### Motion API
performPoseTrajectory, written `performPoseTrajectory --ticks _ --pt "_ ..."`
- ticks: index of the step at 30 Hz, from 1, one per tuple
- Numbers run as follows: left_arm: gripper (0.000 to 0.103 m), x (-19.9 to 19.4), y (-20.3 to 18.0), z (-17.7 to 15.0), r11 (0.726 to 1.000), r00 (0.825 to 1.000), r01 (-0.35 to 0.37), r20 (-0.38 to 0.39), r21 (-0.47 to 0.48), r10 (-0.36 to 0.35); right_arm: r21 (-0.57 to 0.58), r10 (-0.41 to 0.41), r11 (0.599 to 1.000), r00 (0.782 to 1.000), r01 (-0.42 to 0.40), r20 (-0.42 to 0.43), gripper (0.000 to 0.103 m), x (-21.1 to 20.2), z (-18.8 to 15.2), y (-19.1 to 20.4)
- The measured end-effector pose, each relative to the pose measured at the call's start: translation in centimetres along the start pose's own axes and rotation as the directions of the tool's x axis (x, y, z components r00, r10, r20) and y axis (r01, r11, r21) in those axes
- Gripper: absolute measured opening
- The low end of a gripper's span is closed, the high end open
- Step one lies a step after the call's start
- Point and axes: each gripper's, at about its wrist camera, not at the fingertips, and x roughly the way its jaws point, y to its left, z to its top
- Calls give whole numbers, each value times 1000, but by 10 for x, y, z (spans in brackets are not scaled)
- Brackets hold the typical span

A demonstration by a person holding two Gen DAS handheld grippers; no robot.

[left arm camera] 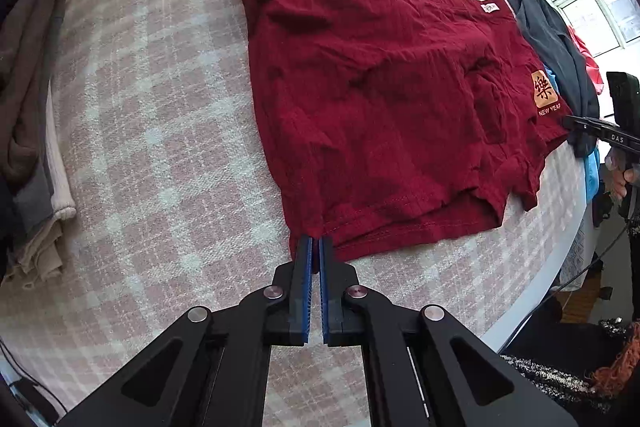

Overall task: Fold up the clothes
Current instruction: 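Pull the dark-red garment straight with both grippers and release it flat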

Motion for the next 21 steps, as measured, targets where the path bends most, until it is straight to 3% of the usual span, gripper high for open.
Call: performPoseTrajectory --ticks 4,5,7,8,9,11,12,13,15,16,21 --pt "3 -12 4 -6 1000 1000 -19 1 -12 19 34 -45 998 999 45 12 7 -32 -2 -4" --pt "3 -9 3 -7 1000 999 -30 -13 -7 30 27 -117 993 992 118 -42 9 -26 -3 -8" --pt "3 -8 0 -7 999 998 -51 -41 -2 51 -17 -285 958 946 286 -154 12 -6 -4 -11" --pt "3 -9 -1 -6 998 997 -58 -48 -1 58 -29 -293 956 944 292 -149 12 -5 -3 -9" --pt "4 -14 -3 -2 998 998 -59 -36 -1 59 -23 -256 967 960 255 -110 13 -11 2 -6" --pt "5 -30 -7 15 999 999 -53 15 0 53 -11 -190 982 982 190 6 25 -28 19 1" --pt "12 -39 -9 26 999 998 -46 42 2 46 -25 -176 984 982 178 70 40 -34 32 6" --pt "17 -46 -11 38 999 997 -43 70 6 42 -46 -162 985 979 169 127 47 -37 45 10" --pt "33 -48 -19 73 998 991 -56 123 20 53 -73 -147 984 970 163 194 52 -30 76 10" --pt "33 -44 -19 91 998 989 -57 135 21 54 -86 -139 983 964 161 226 52 -26 91 10" --pt "33 -10 10 152 999 993 -31 113 -23 34 -65 -131 988 980 141 148 52 22 143 -3"
